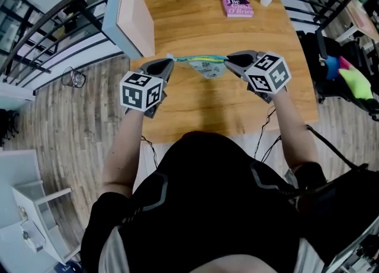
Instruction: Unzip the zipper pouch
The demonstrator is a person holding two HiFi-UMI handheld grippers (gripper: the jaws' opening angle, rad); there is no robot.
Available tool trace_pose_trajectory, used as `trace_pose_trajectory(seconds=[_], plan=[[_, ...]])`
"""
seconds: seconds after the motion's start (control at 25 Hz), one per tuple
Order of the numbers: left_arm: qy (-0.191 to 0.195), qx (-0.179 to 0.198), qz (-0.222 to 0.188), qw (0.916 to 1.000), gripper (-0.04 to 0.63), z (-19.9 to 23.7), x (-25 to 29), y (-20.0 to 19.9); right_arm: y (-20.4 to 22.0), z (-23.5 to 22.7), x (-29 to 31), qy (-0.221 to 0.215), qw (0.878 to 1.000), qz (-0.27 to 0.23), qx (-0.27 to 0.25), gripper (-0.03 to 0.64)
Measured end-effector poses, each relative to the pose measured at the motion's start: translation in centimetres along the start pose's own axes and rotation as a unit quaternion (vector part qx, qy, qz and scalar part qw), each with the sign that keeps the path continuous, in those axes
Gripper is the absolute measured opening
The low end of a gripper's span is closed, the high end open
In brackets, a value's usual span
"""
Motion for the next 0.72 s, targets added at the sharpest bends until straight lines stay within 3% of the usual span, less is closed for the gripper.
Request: trace_pose_trajectory(seconds=[0.32, 0.48, 0.72], plan=[[0.009, -0.034, 0.016, 0.9992, 0.029, 0.6, 2.0, 0.8, 1.1, -2.5, 1.9, 0.026, 1.0, 0.013, 0.012, 0.048], [-0.011, -0.02, 0.033, 0.9992, 0.029, 1.6, 4.1, 1.5, 2.0, -4.3, 4.0, 0.044, 0.999, 0.022, 0.01, 0.049], [-0.035, -0.049, 0.007, 0.9982, 0.029, 3.0, 7.3, 0.8, 3.0, -7.7, 6.2, 0.08, 0.997, 0.006, 0.023, 0.049]])
Point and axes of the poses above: the fingertips, and each gripper's own axes: x forward along the fingers, z to its left, y out of its underside, the point moved 3 cm from there along -x, backward along the fingers, and after that the axes turned 2 degrees about y, right-handed, at the moved point
